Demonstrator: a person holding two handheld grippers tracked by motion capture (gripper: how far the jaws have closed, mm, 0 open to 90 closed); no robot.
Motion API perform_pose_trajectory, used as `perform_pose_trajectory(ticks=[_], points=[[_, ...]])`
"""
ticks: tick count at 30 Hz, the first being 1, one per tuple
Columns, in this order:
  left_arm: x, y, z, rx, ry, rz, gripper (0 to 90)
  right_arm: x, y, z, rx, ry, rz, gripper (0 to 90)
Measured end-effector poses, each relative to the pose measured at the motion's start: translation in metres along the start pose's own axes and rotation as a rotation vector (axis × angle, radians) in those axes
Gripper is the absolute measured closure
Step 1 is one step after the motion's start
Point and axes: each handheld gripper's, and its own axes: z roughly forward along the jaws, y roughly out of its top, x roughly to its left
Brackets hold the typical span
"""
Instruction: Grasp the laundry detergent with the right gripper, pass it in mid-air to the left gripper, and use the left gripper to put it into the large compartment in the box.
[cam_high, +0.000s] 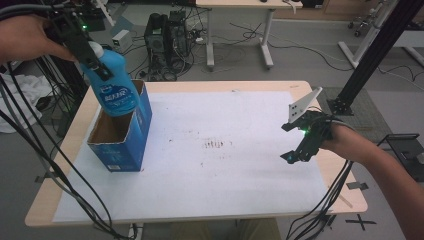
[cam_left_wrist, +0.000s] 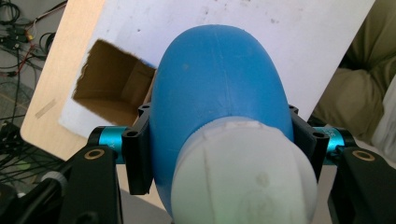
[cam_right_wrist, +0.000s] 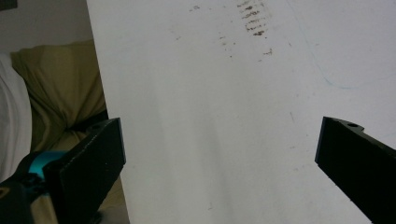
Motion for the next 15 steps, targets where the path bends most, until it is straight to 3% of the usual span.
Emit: perform_pose_trajectory(ticks=[1,3,4,6,9,10,11,15], points=[[0.002,-0.002,0.001,-0.011,0.001,-0.018,37.9,-0.001,0.0,0.0,-0.001,0.0,-0.006,0.7],[0.008,-0.006,0.0,0.003,0.008,-0.005,37.9,-0.002,0.0,0.0,0.001,-0.002,-0.003,0.7],[0.009,-0.007,0.002,-0.01,0.009,-0.025,37.9,-0.001,0.001,0.001,0.007,0.01,0.013,0.7],[0.014,-0.009,0.005,0.001,0.007,-0.028,37.9,-0.001,0.001,0.001,0.014,0.011,0.024,0.7],[0.016,-0.01,0.01,0.005,0.008,-0.031,37.9,-0.002,0.002,0.001,-0.008,-0.01,0.003,0.7],[0.019,-0.009,0.01,0.029,0.009,-0.004,37.9,-0.002,0.002,0.001,-0.008,-0.013,0.009,0.7],[0.019,-0.01,0.013,0.017,0.008,-0.029,37.9,-0.002,0.002,0.0,-0.008,-0.013,0.01,0.7],[0.023,-0.012,0.017,0.033,0.012,-0.037,37.9,0.0,0.0,-0.002,-0.013,-0.017,0.005,0.7]])
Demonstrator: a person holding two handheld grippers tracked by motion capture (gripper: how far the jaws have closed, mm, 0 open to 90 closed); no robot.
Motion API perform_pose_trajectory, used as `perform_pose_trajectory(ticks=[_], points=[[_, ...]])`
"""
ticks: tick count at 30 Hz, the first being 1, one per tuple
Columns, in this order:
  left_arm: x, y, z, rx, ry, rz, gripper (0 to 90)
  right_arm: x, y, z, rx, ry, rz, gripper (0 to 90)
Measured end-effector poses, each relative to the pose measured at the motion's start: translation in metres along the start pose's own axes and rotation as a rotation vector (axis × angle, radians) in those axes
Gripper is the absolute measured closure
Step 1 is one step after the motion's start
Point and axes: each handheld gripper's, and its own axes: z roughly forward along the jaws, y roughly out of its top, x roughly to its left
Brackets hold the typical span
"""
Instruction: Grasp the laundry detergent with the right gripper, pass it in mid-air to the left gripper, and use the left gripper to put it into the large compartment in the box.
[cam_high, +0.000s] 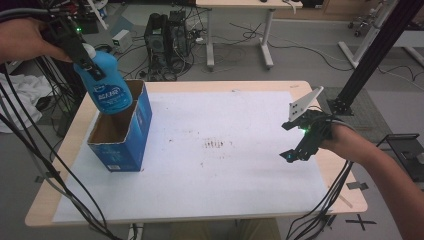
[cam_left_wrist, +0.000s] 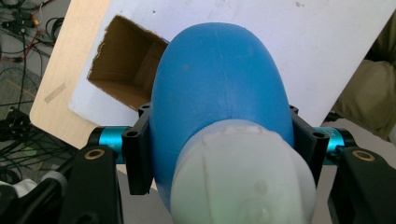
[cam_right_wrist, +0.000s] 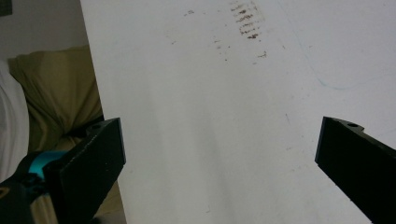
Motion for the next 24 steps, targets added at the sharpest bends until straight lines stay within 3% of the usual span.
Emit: perform_pose_trajectory(ticks=[1,3,6,8,11,12,15,16,19,20,21,24], points=[[0.001,-0.001,0.002,-0.006,-0.002,-0.015,37.9,0.002,-0.001,-0.001,0.008,0.016,0.026,0.7],[0.002,-0.002,0.006,0.002,-0.004,-0.025,37.9,0.003,-0.003,-0.002,0.008,0.015,0.032,0.7],[0.005,-0.004,0.013,0.025,-0.006,-0.023,37.9,0.002,-0.006,-0.003,0.002,0.007,0.028,0.7],[0.005,-0.006,0.02,0.013,-0.002,-0.049,37.9,0.003,-0.006,-0.004,-0.002,0.0,0.024,0.7],[0.009,-0.008,0.024,0.024,0.002,-0.041,37.9,0.003,-0.006,-0.004,-0.004,-0.001,0.025,0.7],[0.008,-0.009,0.028,0.005,0.004,-0.061,37.9,0.003,-0.006,-0.004,-0.002,-0.002,0.019,0.7],[0.009,-0.011,0.033,0.01,0.002,-0.058,37.9,0.003,-0.006,-0.004,0.004,0.005,0.03,0.7],[0.011,-0.011,0.034,0.026,-0.001,-0.041,37.9,0.003,-0.006,-0.004,0.006,0.004,0.027,0.7],[0.01,-0.011,0.04,0.008,-0.003,-0.063,37.9,0.002,-0.005,-0.003,0.006,0.004,0.026,0.7],[0.012,-0.011,0.041,0.018,-0.005,-0.049,37.9,0.002,-0.004,-0.002,0.006,0.005,0.018,0.7],[0.011,-0.011,0.044,0.008,-0.01,-0.066,37.9,0.002,-0.003,-0.002,0.009,0.004,0.023,0.7],[0.012,-0.011,0.052,0.018,-0.011,-0.063,37.9,0.002,-0.002,-0.001,0.009,0.006,0.02,0.7]])
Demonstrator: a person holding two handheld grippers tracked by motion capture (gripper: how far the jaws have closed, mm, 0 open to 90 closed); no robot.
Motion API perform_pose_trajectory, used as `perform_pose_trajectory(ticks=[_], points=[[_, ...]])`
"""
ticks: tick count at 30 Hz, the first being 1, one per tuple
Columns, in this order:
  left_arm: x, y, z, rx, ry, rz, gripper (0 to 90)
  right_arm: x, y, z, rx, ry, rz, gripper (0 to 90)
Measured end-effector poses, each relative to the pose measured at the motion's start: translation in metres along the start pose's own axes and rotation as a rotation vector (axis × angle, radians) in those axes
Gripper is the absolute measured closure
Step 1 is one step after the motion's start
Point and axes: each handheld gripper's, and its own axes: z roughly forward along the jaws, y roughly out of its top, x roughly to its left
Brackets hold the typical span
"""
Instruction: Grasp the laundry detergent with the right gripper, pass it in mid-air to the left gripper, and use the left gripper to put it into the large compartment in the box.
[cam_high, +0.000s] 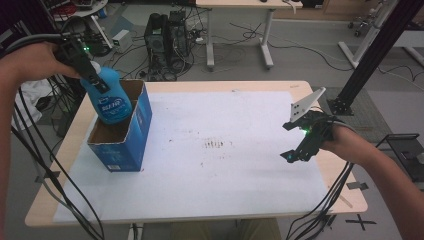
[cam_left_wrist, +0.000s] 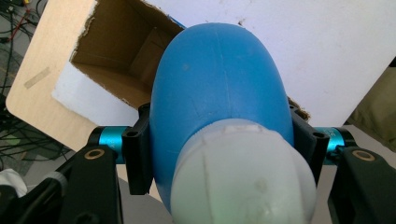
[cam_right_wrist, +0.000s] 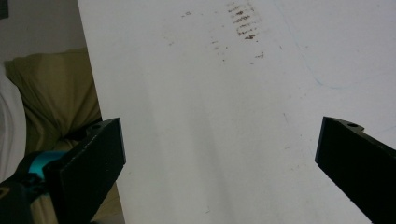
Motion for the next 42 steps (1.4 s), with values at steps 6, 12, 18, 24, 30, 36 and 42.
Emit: perform_pose_trajectory(ticks=[6,12,18,24,30,36,42], points=[[0.003,0.0,0.023,0.028,-0.015,0.014,37.9,0.0,0.001,0.0,-0.02,-0.013,-0.015,0.7],[0.0,0.0,0.054,0.03,-0.019,-0.001,37.9,0.001,0.0,-0.001,-0.033,-0.017,-0.018,0.7],[-0.001,0.001,0.077,0.088,-0.017,0.057,37.8,0.002,0.001,-0.001,-0.034,-0.02,-0.007,0.7],[-0.002,-0.004,0.096,0.081,-0.017,0.036,37.9,0.002,0.001,0.001,-0.032,-0.015,-0.012,0.7],[0.0,-0.004,0.111,0.108,-0.028,0.056,37.9,0.002,0.002,0.002,-0.032,-0.011,-0.013,0.7],[0.001,-0.006,0.122,0.122,-0.023,0.061,37.9,0.003,0.004,0.005,-0.031,-0.008,-0.015,0.7],[0.002,-0.008,0.128,0.128,-0.028,0.063,37.8,0.003,0.002,0.007,-0.032,-0.005,-0.014,0.7]])
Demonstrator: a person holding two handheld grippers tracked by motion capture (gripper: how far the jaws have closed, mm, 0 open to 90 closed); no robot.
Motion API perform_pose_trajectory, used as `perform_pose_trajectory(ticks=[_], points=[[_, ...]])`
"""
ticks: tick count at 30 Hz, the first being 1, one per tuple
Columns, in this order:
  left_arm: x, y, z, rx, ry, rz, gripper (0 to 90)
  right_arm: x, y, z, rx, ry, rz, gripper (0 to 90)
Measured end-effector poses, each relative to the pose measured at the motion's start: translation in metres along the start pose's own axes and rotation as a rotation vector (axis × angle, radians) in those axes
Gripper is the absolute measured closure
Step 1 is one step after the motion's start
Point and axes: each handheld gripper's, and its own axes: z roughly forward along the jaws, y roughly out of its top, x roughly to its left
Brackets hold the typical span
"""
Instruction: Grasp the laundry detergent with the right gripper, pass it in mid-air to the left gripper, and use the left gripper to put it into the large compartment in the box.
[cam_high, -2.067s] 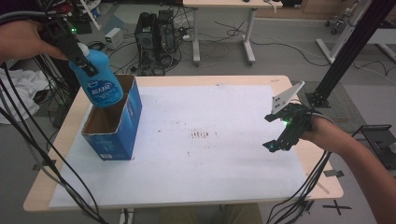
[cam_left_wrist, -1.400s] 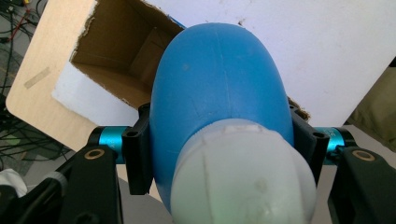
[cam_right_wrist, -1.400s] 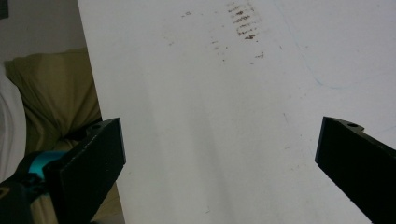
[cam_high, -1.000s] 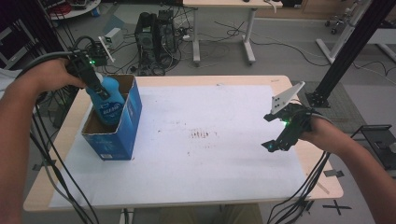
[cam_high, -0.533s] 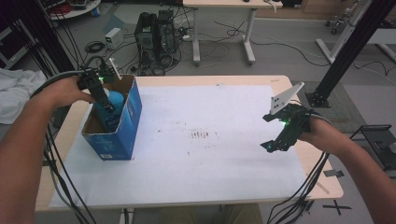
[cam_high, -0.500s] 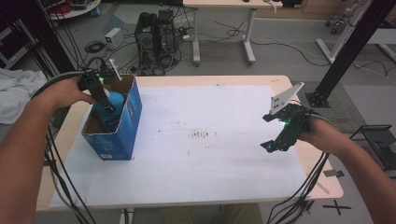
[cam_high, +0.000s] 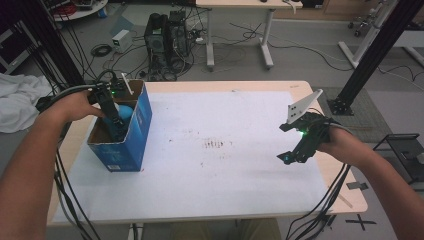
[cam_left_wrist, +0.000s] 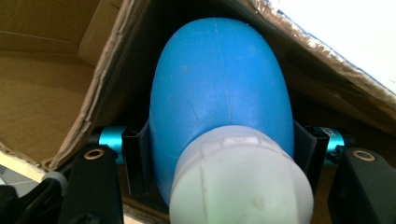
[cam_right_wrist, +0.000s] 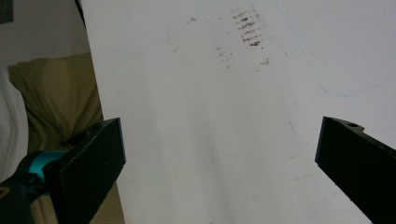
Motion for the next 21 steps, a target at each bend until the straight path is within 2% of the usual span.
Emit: perform_pose_trajectory(ticks=[4,5,7,8,9,16,17,18,19,20,21], points=[[0.0008,-0.0004,0.0029,0.002,-0.011,-0.01,37.8,0.0007,-0.0004,0.0001,0.004,0.002,0.003,0.7],[-0.0001,-0.0008,0.0042,-0.015,-0.01,-0.027,37.8,0.0008,-0.0004,0.0003,0.005,0.0,0.001,0.7],[0.0014,-0.0008,0.004,0.0,-0.007,-0.011,37.8,0.0009,-0.0007,0.0002,0.003,-0.001,0.005,0.7],[-0.0005,-0.001,0.0058,-0.023,-0.007,-0.04,37.8,0.0012,-0.0007,0.0004,0.001,-0.002,0.006,0.7],[0.0016,-0.0007,0.0041,0.002,-0.012,-0.017,37.8,0.0014,-0.0008,0.0003,0.0,-0.002,0.007,0.7],[0.0019,-0.0006,0.004,0.009,-0.02,-0.038,37.0,0.0022,0.0001,0.002,0.004,0.001,-0.002,0.7],[0.0008,-0.0008,0.0043,-0.009,-0.014,-0.056,34.2,0.0026,-0.0001,0.0025,0.001,0.0,-0.001,0.7],[0.0014,-0.0012,0.0029,0.001,-0.018,-0.045,33.1,0.0029,-0.0002,0.0026,0.003,-0.001,-0.001,0.7],[-0.0015,-0.002,0.0046,-0.037,-0.016,-0.088,33.1,0.0029,-0.0003,0.0028,0.007,0.0,-0.003,0.7],[0.0018,-0.0023,0.0014,0.004,-0.017,-0.036,33.1,0.003,-0.0006,0.0033,0.004,-0.001,-0.003,0.7],[0.0012,-0.003,0.0011,-0.003,-0.016,-0.047,33.1,0.0033,-0.0007,0.0036,0.005,0.001,-0.002,0.7]])
